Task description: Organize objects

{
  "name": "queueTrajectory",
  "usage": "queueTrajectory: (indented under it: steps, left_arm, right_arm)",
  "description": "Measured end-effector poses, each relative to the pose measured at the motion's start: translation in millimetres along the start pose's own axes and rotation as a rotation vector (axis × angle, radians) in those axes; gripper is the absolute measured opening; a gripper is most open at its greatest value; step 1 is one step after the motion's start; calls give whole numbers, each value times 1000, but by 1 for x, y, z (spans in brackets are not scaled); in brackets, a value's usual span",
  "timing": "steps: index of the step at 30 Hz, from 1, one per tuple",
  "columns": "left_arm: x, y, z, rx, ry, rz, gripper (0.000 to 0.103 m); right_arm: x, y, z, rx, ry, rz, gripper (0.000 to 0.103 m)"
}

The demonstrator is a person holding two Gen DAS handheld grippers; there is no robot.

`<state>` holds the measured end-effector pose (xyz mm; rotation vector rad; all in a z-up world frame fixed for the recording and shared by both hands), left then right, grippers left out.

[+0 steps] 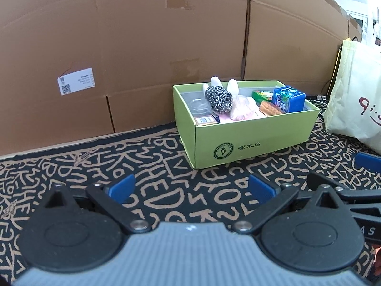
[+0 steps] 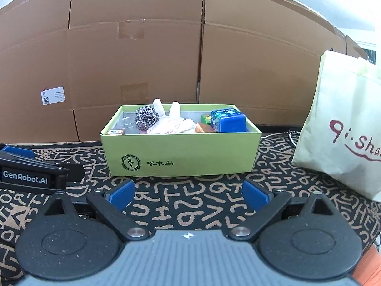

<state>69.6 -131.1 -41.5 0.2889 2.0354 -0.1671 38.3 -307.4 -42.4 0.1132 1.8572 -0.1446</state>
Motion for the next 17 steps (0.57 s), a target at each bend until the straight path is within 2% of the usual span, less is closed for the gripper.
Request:
queueTrajectory:
  steps: [7,17]
  left_arm:
    - [4,-2,1,-19,26,19,103]
    - [6,-2,-6,-26,11,31,103]
  right_arm:
    - [1,-1,-4,24,7,4,99]
    - [1,5,-8,23,11,4,99]
Point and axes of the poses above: each gripper's, at about its wrist camera, not at the fingertips, and z roughly the way its jaws point, y to its left, x to its underside, the point moved 3 cm from there along z, roughly the way its jaws point, and after that the axes turned 7 degrees about -y, right-handed, at the moved point
